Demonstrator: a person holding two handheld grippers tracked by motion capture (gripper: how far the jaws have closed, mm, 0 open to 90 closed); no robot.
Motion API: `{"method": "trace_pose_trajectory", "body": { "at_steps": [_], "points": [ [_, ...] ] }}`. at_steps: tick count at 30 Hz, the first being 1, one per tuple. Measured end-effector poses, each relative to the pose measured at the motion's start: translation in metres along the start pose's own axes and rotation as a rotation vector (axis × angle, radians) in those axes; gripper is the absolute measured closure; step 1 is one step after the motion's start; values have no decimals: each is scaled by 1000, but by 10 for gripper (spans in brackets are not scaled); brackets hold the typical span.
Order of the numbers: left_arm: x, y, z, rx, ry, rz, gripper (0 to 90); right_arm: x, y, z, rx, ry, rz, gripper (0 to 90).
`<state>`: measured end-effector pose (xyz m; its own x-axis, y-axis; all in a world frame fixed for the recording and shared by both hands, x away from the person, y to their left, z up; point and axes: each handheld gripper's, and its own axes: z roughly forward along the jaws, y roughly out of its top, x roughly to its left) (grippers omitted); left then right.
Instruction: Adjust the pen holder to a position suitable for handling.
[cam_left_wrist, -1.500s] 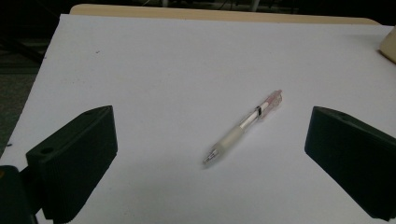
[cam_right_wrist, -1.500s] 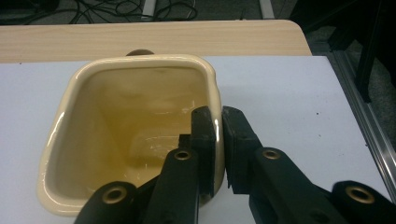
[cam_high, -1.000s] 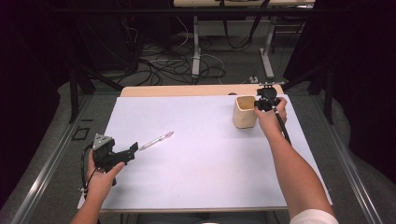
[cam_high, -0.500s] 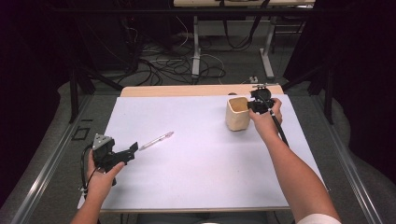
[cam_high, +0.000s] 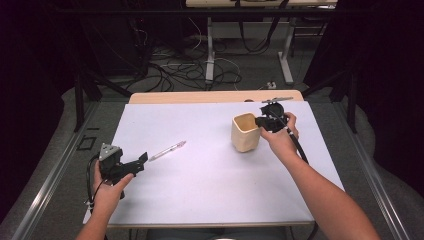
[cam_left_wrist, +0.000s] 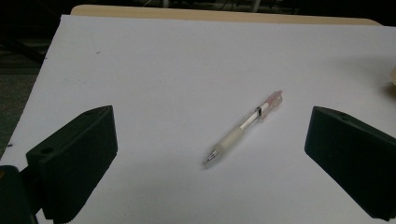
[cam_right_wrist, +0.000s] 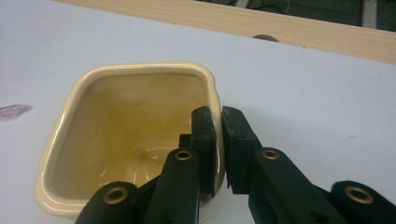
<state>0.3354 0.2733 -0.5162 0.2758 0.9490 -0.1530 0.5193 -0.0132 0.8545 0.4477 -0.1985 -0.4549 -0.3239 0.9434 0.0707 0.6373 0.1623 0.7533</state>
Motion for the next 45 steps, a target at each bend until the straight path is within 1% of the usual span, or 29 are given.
{"method": "trace_pose_trajectory", "body": {
  "at_steps": [1, 2, 3, 4, 6, 8, 10, 11, 12, 15, 18, 20, 23, 24, 25, 28, 29, 30, 31, 33, 35, 37, 39, 40, 41, 42, 43, 44, 45],
  "points": [
    [0, 0, 0, 0, 1, 1, 24, 3, -2, -2, -2, 4, -9, 842],
    [0, 0, 0, 1, 1, 1, 24, 8, -6, -6, -3, 26, -24, 842],
    [-1, 0, 0, 0, 1, 0, 24, 8, -6, -6, -3, 26, -24, 842],
    [-1, 0, 0, 0, 1, 0, 24, 11, -8, -9, 1, 33, -26, 842],
    [-1, 0, 1, 1, 1, 1, 25, 17, -12, -12, -1, 61, -32, 843],
    [-2, 0, 1, 0, 0, 0, 25, 24, -15, -15, -8, 88, -51, 842],
    [-2, 0, 1, 3, 0, 3, 26, 32, -18, -18, -4, 114, -59, 843],
    [-2, 0, 1, 6, 1, 2, 26, 39, -20, -19, -8, 137, -69, 842],
    [-2, 0, 2, 5, 0, 4, 26, 39, -20, -19, -8, 137, -69, 842],
    [-2, 0, 2, 3, -1, 6, 26, 50, -24, -20, -6, 166, -87, 842],
    [-2, 0, 2, 5, 1, 3, 27, 61, -28, -20, 1, 196, -91, 842],
    [-2, 0, 2, 2, 0, 0, 27, 66, -30, -19, -3, 209, -113, 842],
    [-1, -1, 1, 3, 0, 2, 27, 75, -34, -19, -5, 222, -127, 842],
    [-2, 0, 1, 3, 0, 3, 27, 80, -37, -19, -5, 226, -139, 841],
    [-2, 0, 1, 2, 0, 3, 27, 80, -37, -19, -5, 226, -139, 841],
    [-2, 0, 1, 2, 0, 3, 28, 85, -41, -18, -3, 233, -165, 840],
    [-2, 0, 1, 2, 1, 4, 28, 86, -43, -17, -12, 246, -171, 839],
    [-2, 0, 1, 2, 0, 3, 28, 87, -44, -17, -7, 260, -180, 838],
    [-2, 0, 1, 2, 1, 3, 28, 88, -44, -17, -19, 272, -196, 837],
    [-2, 0, 1, 4, 1, 7, 28, 89, -44, -17, -20, 288, -217, 837],
    [-2, 0, 2, 4, 1, 6, 28, 87, -42, -15, -28, 324, -242, 837],
    [-2, 0, 2, 3, -1, 11, 28, 84, -41, -12, -22, 356, -252, 835],
    [-2, 0, 2, 4, -1, 10, 28, 81, -38, -10, -19, 396, -274, 834],
    [-2, 0, 2, 3, -1, 10, 28, 79, -37, -10, -12, 408, -291, 834],
    [-2, 0, 2, 3, 0, 10, 28, 78, -36, -10, 7, 416, -310, 835],
    [-2, 0, 2, 3, 0, 10, 28, 78, -35, -8, -8, 423, -334, 836],
    [-2, 0, 2, 3, 0, 9, 28, 77, -33, -8, 5, 438, -355, 836],
    [-2, 0, 2, 3, 0, 9, 28, 77, -31, -6, 2, 445, -380, 837],
    [-2, 0, 2, 2, -1, 9, 28, 77, -29, -6, 13, 455, -413, 838]
  ]
}}
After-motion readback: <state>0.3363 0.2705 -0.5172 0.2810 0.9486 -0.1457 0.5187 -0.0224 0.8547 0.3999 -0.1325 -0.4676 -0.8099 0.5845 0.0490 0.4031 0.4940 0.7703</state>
